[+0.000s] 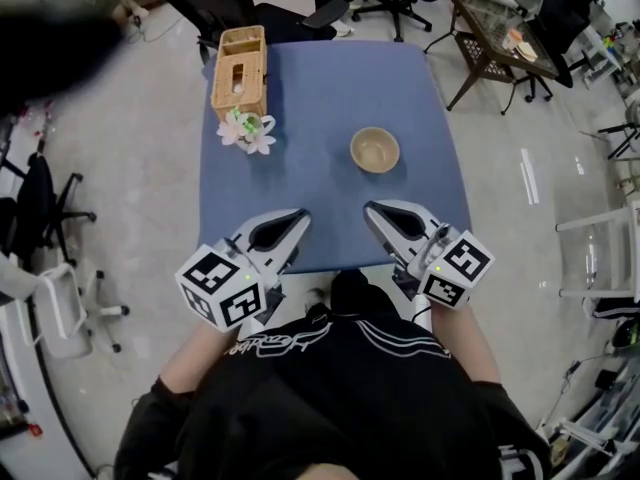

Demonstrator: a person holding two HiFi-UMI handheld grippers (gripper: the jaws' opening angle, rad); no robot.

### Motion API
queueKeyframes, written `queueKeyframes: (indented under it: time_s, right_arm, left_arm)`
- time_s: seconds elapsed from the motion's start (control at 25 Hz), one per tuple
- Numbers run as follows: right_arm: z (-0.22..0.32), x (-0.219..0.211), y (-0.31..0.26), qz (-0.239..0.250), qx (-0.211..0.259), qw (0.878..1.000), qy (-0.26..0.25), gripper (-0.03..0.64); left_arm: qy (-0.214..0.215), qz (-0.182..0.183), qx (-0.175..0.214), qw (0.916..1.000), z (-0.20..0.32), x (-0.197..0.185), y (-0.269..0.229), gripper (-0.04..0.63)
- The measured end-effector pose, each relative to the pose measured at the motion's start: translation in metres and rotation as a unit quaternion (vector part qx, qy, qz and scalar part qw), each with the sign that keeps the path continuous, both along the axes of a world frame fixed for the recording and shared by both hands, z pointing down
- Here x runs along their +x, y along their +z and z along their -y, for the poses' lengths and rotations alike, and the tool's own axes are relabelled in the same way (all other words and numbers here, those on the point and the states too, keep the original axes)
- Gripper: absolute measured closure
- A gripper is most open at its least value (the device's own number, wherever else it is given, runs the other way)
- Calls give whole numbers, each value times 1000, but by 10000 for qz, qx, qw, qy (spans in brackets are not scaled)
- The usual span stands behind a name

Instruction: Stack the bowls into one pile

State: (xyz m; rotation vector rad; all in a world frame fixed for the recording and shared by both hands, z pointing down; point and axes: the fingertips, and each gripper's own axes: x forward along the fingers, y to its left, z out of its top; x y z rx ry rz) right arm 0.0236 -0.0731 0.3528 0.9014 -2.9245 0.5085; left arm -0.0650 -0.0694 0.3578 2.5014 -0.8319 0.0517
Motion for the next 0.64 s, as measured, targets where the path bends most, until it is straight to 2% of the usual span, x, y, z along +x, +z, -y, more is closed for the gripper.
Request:
queueKeyframes:
  time_s: [0.28, 0.64]
  right_arm:
    - [3, 4, 12, 30, -128, 9999, 93, 591]
    - [12, 12, 17, 39, -115, 9997, 190, 591]
  left_arm:
    - [-30, 10, -180, 9998, 2, 1, 12, 565]
    - [-7, 35, -212, 9998, 9, 8, 18, 566]
